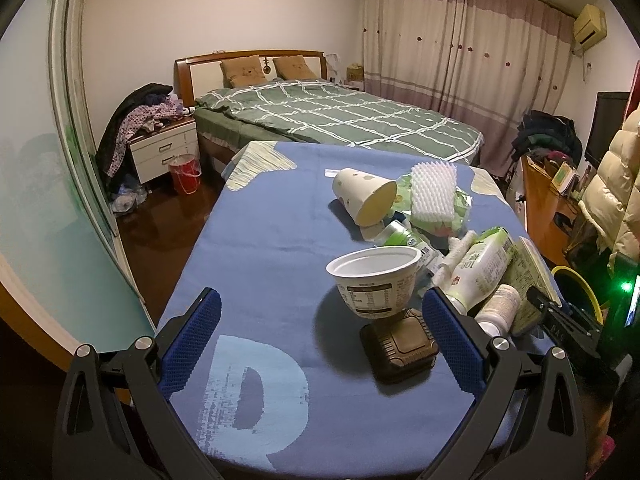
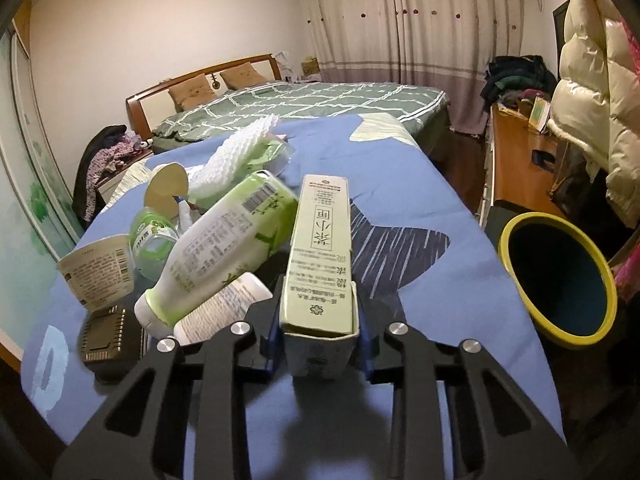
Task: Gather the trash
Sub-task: 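Grasp the white-green carton box with the right gripper and lift it, then carry the carton box over the yellow bin and open the right gripper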
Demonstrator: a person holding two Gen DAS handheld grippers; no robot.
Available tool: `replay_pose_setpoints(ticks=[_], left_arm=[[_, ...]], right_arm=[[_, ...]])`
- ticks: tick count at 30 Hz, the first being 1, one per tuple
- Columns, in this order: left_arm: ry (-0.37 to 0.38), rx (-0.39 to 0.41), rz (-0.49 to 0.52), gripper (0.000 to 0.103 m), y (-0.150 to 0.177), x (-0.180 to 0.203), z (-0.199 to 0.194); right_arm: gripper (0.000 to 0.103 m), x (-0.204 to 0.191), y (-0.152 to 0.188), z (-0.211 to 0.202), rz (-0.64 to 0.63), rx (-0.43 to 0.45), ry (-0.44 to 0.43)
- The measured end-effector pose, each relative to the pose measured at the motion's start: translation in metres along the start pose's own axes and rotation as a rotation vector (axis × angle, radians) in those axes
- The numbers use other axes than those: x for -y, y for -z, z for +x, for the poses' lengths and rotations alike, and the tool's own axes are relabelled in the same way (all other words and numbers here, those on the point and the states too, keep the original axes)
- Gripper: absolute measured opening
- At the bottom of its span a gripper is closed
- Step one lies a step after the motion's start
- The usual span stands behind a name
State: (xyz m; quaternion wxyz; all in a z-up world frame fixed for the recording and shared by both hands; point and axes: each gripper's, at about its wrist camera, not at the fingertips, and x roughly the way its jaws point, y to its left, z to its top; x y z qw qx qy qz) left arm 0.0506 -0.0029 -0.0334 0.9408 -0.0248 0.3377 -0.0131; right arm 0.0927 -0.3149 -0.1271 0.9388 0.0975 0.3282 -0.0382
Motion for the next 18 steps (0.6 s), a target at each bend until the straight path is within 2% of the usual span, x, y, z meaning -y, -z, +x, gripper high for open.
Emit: replay_pose_setpoints(ticks=[6, 9, 12, 18], left_arm=[[0.011, -0.012, 0.004, 0.099, 0.000, 0.006, 0.007], [0.021, -0.014, 0.006, 0.099, 0.000, 0.010, 0.009], [0.032, -0.020, 0.009, 0.099, 0.002, 0.016, 0.013], [0.044, -0.069, 0.010, 0.099, 0.010, 0.027, 0.036]], right_arm=[[0.028, 0.022, -0.006, -0.022, 0.032, 0.031, 0.017], [0.028, 0.041, -0.013, -0.038, 0.053, 0.069, 0.054], [0.028, 0.073, -0.019, -0.049, 0.090, 0.108, 0.139], [0.028, 0.149, -0.020, -0.048, 0.179, 0.106, 0.346]])
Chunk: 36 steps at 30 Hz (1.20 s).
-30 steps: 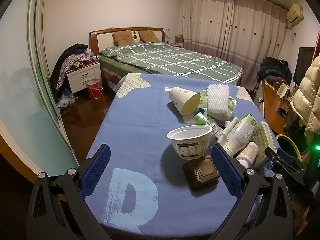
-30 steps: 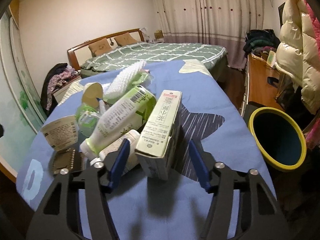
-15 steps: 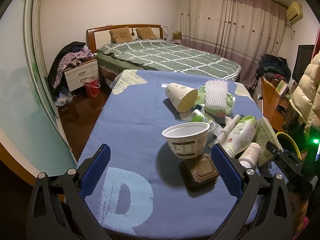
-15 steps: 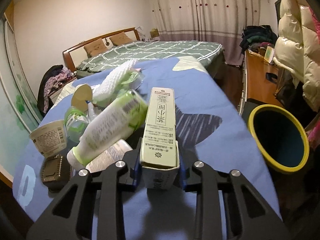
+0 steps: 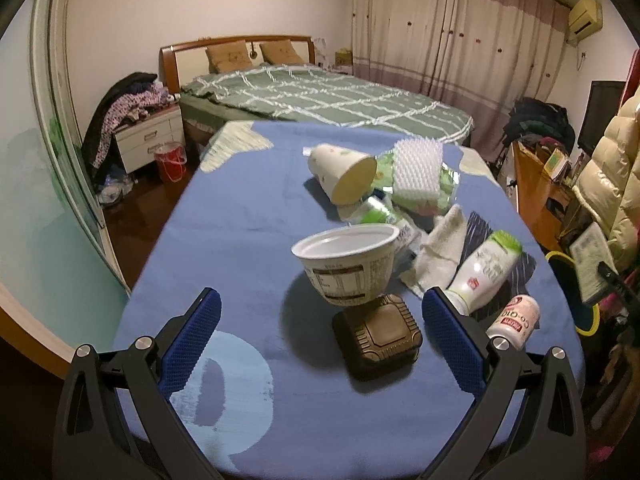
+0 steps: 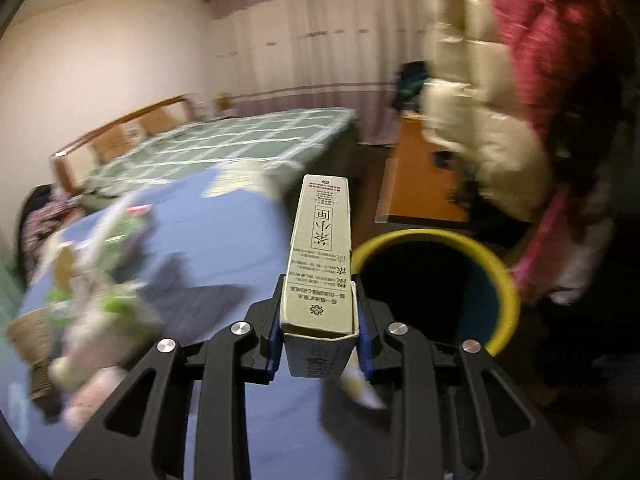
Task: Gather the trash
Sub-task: 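Carry the carton box over the yellow bin and open the right gripper, then grasp the white paper bowl with the left gripper and carry it to the bin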
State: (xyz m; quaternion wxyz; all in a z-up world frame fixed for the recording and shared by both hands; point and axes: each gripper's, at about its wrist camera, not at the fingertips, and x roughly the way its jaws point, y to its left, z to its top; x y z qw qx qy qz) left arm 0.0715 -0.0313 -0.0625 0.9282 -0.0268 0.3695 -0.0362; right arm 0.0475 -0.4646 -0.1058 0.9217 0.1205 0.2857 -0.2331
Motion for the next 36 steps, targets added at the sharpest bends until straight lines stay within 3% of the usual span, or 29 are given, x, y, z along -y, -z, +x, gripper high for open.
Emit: replay_pose_setpoints(ticks=[4, 13, 21, 26, 36], left_arm=[[0.002, -0.036, 0.003, 0.099, 0.005, 0.007, 0.019], [0.004, -0.093, 0.006, 0.099, 0.010, 0.016, 0.049], [0.009, -0.104, -0.005, 0.099, -0.001, 0.018, 0.073], [0.033, -0.137, -0.039, 0.099, -0.010, 0.014, 0.100], [0.033, -0.113, -0.045, 0.098, -0.028, 0.016, 0.119]], right_arm=[[0.028, 0.029, 0.000, 0.043, 0.009, -0.065, 0.112], [0.031, 0.053, 0.001, 0.111, 0.041, -0.190, 0.181], [0.041, 0.050, 0.003, 0.095, 0.030, -0.154, 0.176], [0.043, 0.040, 0.004, 0.083, 0.012, -0.140, 0.167], [0.043, 0.030, 0.008, 0.080, 0.004, -0.147, 0.145]])
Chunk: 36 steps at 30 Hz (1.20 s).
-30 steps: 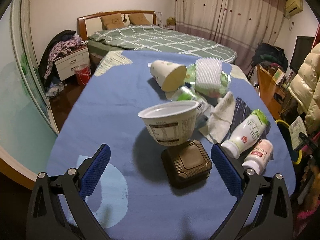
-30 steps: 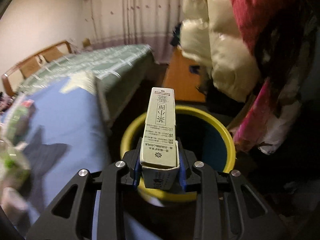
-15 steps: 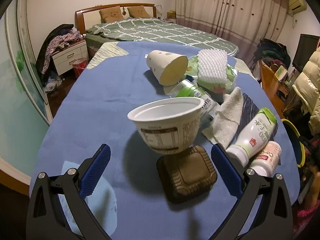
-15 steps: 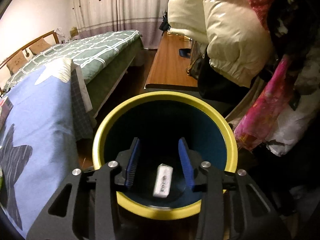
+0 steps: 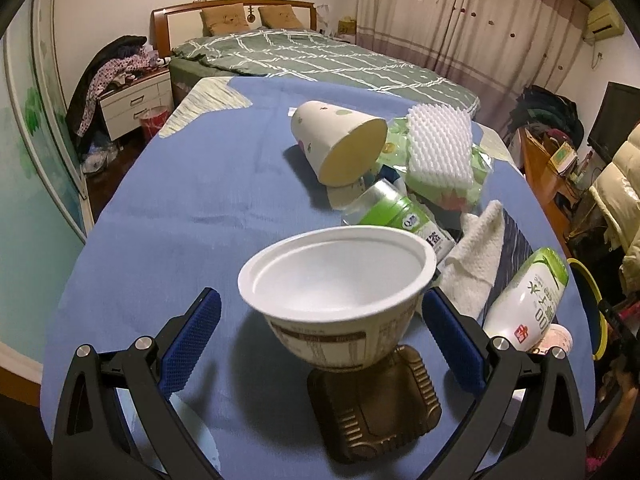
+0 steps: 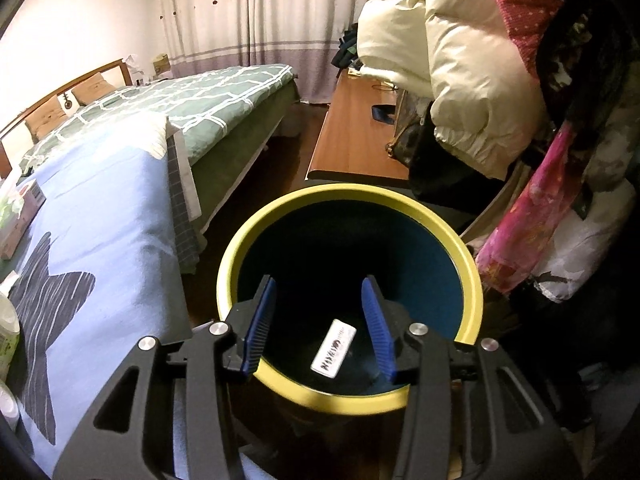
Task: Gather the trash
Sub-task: 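Grasp the white paper bowl with the left gripper and carry it to the bin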
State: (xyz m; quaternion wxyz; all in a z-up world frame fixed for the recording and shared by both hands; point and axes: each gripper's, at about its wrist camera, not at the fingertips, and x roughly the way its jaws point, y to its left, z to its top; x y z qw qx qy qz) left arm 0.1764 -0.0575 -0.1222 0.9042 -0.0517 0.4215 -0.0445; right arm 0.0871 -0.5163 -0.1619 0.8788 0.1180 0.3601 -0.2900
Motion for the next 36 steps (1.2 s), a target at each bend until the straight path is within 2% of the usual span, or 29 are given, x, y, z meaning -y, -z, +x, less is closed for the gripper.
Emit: replay_pose_setpoints(ticks=[3, 13, 17, 21, 26, 32, 36], left_arm=[[0.012, 0.003, -0.002, 0.088, -0.003, 0.000, 0.003], [0.006, 0.090, 0.036, 0.087, -0.005, 0.010, -0.029], [0.047, 0.114, 0.092, 0.087, -0.006, 0.032, -0.051], [0.127, 0.121, 0.160, 0.087, -0.008, 0.070, -0.062], [0.227, 0.112, 0.247, 0.087, -0.011, 0.134, -0.062], [0.345, 0.077, 0.398, 0.087, -0.004, 0.233, -0.054], [0.391, 0.034, 0.479, 0.087, 0.002, 0.295, -0.038]], right_arm=[[0.043, 0.001, 0.001, -0.001, 0.003, 0.002, -0.006], [0.043, 0.009, 0.005, -0.010, 0.012, 0.011, -0.021], [0.043, 0.010, 0.008, -0.014, 0.014, 0.011, -0.027], [0.043, 0.014, 0.011, -0.019, 0.018, 0.016, -0.028], [0.043, 0.022, 0.019, -0.035, 0.008, 0.025, -0.032], [0.044, 0.038, 0.030, -0.060, 0.013, 0.043, -0.030], [0.046, 0.053, 0.035, -0.075, 0.037, 0.064, -0.023]])
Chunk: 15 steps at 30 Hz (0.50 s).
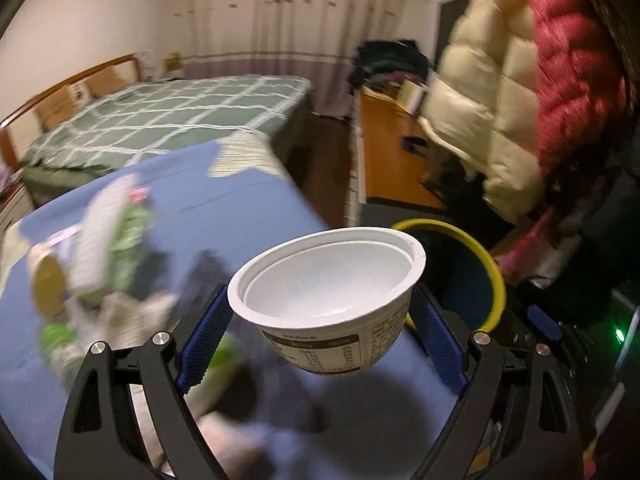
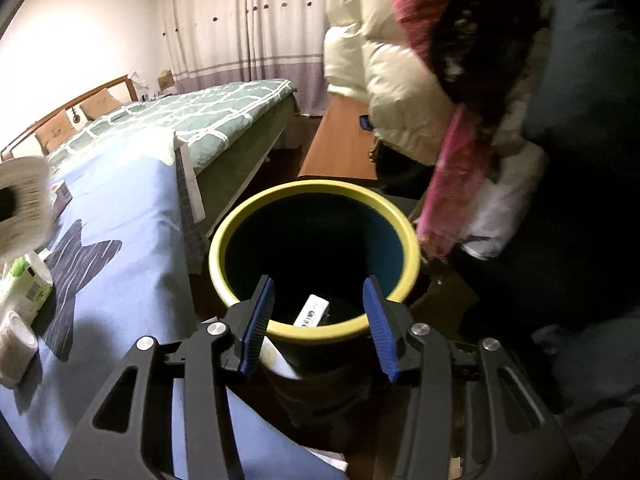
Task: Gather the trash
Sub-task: 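Grasp the white paper bowl with the left gripper and carry it to the bin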
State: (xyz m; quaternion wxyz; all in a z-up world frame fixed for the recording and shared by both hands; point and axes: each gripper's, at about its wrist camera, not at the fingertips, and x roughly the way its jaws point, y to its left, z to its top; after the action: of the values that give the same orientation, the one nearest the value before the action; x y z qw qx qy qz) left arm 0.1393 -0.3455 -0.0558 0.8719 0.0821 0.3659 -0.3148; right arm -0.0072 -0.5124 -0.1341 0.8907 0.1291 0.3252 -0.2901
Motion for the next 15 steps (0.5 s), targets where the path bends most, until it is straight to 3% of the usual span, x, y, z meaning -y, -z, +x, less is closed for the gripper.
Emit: replay_pose_setpoints(ticks=[6, 15], left_arm=[[0.046, -0.085, 0.100, 0.087, -0.020, 0.069, 0.064], [0.051, -0.183, 0.172, 0.088, -0.025, 0.124, 0.142]], right_arm=[[0.048, 0.028, 0.008, -0.019, 0.043, 0.019, 0.014], [0.049, 0.045, 0.013, -0.015, 0.077, -0.006, 0.001]])
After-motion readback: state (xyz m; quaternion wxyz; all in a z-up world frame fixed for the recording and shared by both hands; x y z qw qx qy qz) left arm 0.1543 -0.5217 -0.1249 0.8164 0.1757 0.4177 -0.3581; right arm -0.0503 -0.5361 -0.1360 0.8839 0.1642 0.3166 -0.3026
